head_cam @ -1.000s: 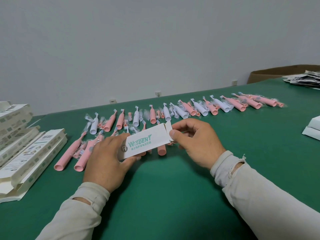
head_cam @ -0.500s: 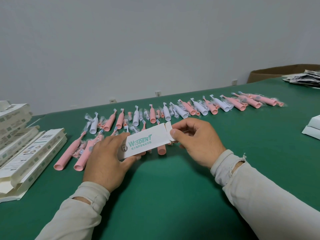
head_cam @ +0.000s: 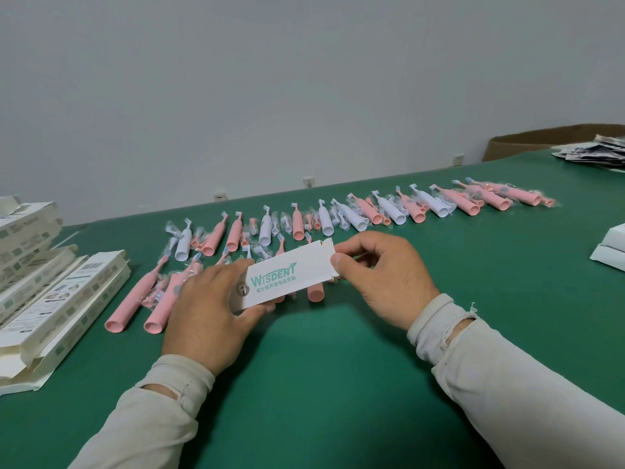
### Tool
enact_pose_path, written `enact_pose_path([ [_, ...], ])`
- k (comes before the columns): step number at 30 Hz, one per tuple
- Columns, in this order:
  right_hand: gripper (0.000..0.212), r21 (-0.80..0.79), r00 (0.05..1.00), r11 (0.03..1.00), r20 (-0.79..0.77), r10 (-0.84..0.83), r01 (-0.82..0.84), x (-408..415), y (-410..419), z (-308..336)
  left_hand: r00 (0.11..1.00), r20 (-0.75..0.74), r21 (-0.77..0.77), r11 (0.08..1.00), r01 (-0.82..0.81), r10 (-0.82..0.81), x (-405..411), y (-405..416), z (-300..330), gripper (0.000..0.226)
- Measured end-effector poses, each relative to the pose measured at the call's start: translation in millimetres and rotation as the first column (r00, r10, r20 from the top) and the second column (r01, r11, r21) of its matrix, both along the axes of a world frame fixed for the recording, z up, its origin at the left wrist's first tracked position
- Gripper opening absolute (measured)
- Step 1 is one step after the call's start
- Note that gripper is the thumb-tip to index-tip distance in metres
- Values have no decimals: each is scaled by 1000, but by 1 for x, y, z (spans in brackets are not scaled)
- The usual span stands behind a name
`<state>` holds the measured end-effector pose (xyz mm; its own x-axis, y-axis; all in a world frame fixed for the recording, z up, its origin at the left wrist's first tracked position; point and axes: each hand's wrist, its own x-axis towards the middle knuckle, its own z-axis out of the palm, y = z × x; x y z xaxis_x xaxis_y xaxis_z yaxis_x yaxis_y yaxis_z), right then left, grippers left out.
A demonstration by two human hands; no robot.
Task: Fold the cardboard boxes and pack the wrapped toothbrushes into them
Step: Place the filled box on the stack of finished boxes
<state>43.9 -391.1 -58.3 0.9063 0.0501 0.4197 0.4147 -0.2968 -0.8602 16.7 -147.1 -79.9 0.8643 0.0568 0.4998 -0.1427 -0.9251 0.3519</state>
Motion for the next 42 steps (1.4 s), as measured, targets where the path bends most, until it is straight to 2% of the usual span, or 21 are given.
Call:
enact_pose_path([
  [7,9,-10,1000,1000,-3,0,-1,-3,4,0,1000,-1,24,1000,-3,3,-1,-1,0,70],
  [11,18,-62,1000,998,-1,25,-25,-5,6,1,1000,-15,5,1000,1,-1,-1,-1,1,69],
  [18,26,-34,1000,999,24,12,-11,-2,6,-2,1000,-21,-32,999,-4,3,-6,-5,4,75],
  [21,31,42,999,998,21,-38,37,0,6,-2,998,-36,-36,998,49,-50,-8,-9,4,70],
  [23,36,200,996,976,-57,-74,84,0,7,0,994,-9,-89,990,110,-111,-9,-16,3,63],
  [25,46,450,974,890,-226,34,73,-4,12,3,987,55,-184,970,158,-151,-12,-30,2,57],
  [26,45,512,950,858,-290,115,52,-8,17,3,979,106,-238,952,195,-174,-14,-39,2,55],
  [29,26,426,914,903,-345,214,-51,-23,43,-11,947,205,-324,895,305,-248,-18,-61,-1,56],
  [32,21,366,938,927,-342,55,79,-32,48,-13,921,169,-325,862,388,-351,-21,-70,-6,64],
  [36,18,306,938,902,-260,-229,305,-26,-28,25,896,115,-332,834,441,-428,-21,-63,-11,71],
  [39,32,187,784,763,-201,-587,619,-26,-126,53,893,119,-340,827,447,-433,-16,-57,-13,54],
  [42,40,44,570,590,-327,-754,806,-35,-223,60,887,130,-358,813,459,-443,-11,-56,-17,34],
])
